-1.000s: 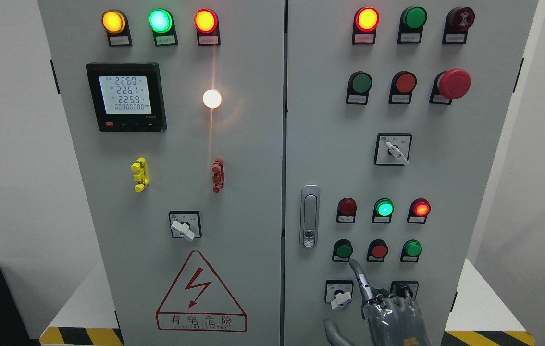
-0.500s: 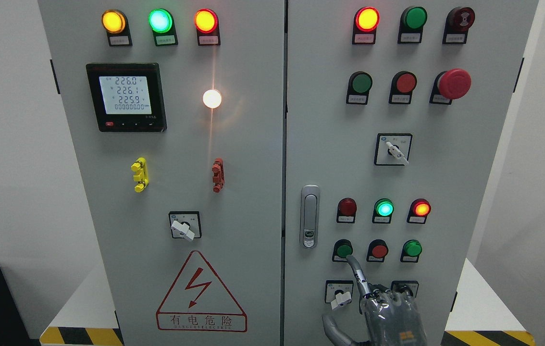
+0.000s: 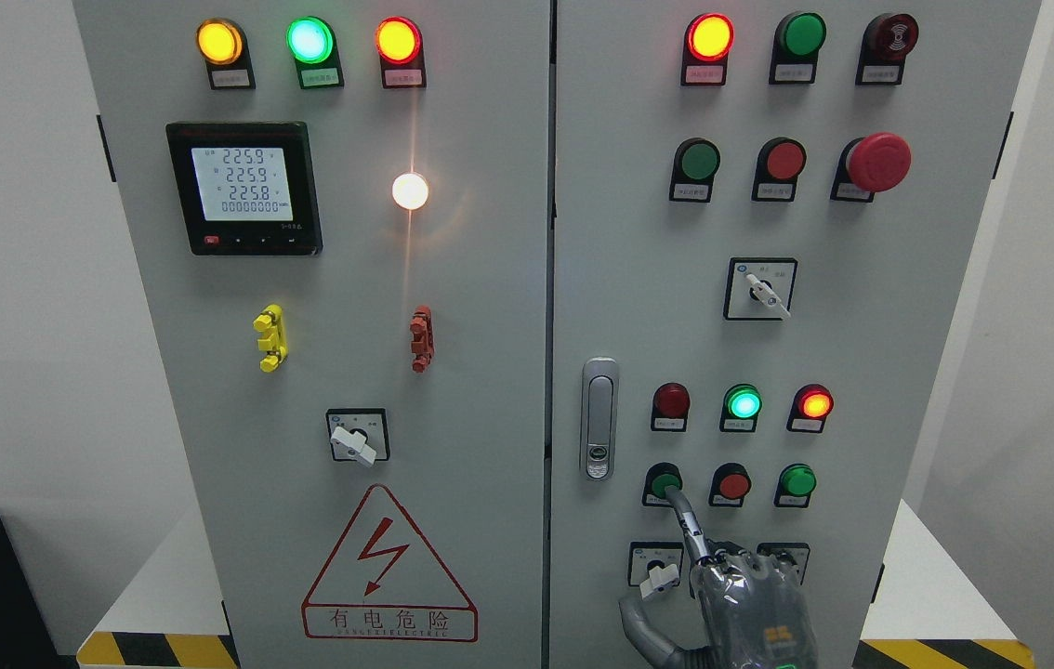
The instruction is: Press green start button
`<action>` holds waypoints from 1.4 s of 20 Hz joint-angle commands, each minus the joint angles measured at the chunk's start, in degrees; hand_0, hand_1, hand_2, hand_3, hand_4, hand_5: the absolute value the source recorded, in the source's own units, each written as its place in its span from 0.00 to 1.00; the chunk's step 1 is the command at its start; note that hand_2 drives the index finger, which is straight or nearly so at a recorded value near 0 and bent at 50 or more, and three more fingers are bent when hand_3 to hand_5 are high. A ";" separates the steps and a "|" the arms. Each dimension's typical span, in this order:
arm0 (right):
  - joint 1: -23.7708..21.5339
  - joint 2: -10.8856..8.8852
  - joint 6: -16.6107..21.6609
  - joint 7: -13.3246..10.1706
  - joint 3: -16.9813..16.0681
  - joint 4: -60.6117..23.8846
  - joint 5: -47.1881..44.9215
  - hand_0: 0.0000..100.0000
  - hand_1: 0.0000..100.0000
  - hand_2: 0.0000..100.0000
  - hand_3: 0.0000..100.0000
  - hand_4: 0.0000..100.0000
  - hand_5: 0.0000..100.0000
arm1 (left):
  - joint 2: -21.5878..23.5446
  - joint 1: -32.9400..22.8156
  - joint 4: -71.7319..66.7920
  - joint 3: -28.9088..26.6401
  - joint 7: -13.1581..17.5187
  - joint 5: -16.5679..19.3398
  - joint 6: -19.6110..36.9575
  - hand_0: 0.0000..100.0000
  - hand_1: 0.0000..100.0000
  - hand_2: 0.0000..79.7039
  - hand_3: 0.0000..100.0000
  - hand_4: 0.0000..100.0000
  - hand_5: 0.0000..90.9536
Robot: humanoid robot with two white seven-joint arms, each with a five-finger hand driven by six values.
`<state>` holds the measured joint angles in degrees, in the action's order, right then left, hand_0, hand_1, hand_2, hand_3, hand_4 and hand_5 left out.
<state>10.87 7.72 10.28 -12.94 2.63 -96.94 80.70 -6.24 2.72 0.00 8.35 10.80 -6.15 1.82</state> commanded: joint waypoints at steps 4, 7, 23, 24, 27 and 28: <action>0.82 0.02 -0.09 0.20 0.53 1.84 -0.02 0.23 0.32 0.00 0.84 0.89 1.00 | 0.00 0.00 1.58 0.00 -0.08 0.00 0.03 0.12 0.56 0.00 0.00 0.00 0.00; 0.82 0.02 -0.09 0.20 0.53 2.02 -0.02 0.24 0.32 0.00 0.84 0.89 1.00 | 0.00 0.00 1.58 0.00 -0.08 0.00 0.03 0.12 0.56 0.00 0.00 0.00 0.00; 1.34 0.02 -0.97 0.29 0.53 2.99 -0.02 0.24 0.32 0.00 0.84 0.89 1.00 | 0.00 0.00 1.58 0.00 0.01 0.00 0.03 0.12 0.56 0.00 0.00 0.00 0.00; 1.43 0.02 -0.88 0.29 0.53 2.99 -0.02 0.24 0.32 0.00 0.84 0.89 1.00 | 0.00 0.00 1.58 0.00 0.01 0.00 0.03 0.12 0.56 0.00 0.00 0.00 0.00; 1.43 0.02 -0.88 0.29 0.53 2.64 -0.11 0.24 0.32 0.00 0.84 0.89 1.00 | 0.00 0.00 1.58 0.00 0.01 0.00 0.03 0.12 0.56 0.00 0.00 0.00 0.00; 1.43 0.02 -0.79 0.29 0.53 2.46 -0.20 0.24 0.32 0.00 0.84 0.89 1.00 | 0.00 0.00 1.58 0.00 0.01 0.00 0.03 0.12 0.56 0.00 0.00 0.00 0.00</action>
<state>12.21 7.73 9.43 -12.76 3.13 -94.55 80.64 -6.24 2.72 0.00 8.35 10.62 -6.15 1.82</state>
